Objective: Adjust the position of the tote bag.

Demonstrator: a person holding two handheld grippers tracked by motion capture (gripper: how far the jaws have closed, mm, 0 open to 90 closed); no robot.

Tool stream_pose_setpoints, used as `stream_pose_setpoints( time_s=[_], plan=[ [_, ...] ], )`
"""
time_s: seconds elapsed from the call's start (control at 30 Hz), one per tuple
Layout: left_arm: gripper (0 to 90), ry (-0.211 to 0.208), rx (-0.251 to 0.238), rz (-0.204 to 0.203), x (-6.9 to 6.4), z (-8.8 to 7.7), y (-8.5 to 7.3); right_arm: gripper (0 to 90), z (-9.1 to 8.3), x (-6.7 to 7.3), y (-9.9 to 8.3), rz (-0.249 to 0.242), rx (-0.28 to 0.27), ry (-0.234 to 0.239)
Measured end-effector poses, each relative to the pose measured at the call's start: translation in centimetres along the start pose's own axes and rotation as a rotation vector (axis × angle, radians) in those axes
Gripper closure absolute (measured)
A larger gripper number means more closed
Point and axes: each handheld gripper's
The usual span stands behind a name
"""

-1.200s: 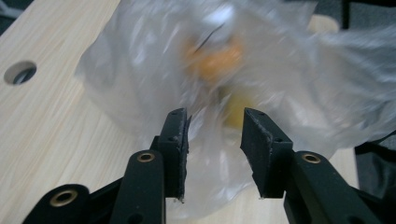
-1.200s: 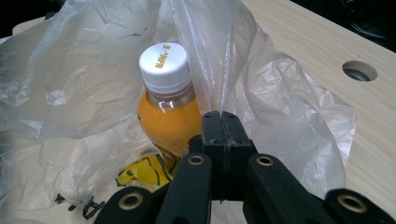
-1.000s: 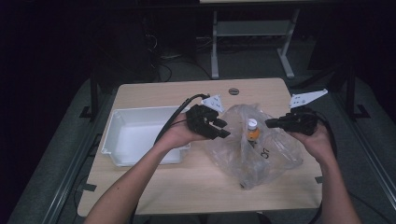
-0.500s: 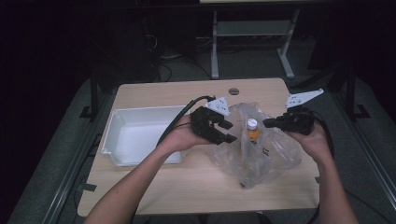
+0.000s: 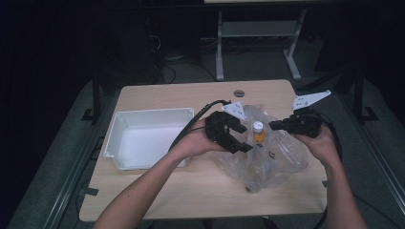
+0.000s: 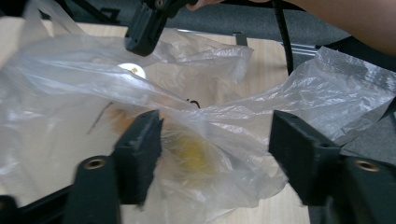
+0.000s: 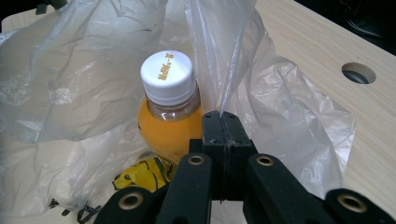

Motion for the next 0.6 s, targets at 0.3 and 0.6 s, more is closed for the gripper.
stream_pose_setpoints(
  time_s=[0.3, 0.6],
  plan=[
    [47.9, -0.038, 0.044, -0.056, 0.7, 2.4, -1.0, 89.9, 0.0, 0.0, 0.0, -0.001, 0.000, -0.003],
    [41.4, 0.105, 0.059, -0.043, 1.6, 3.3, -1.9, 89.9, -0.1, -0.2, -0.1, 0.003, 0.003, -0.011]
  ],
)
Point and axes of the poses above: each handheld gripper's, and its own axes: z roughly forward along the jaws, y roughly out of its top, x roughly to its left, and after that the axes turned 3 degrees about z, right-handed
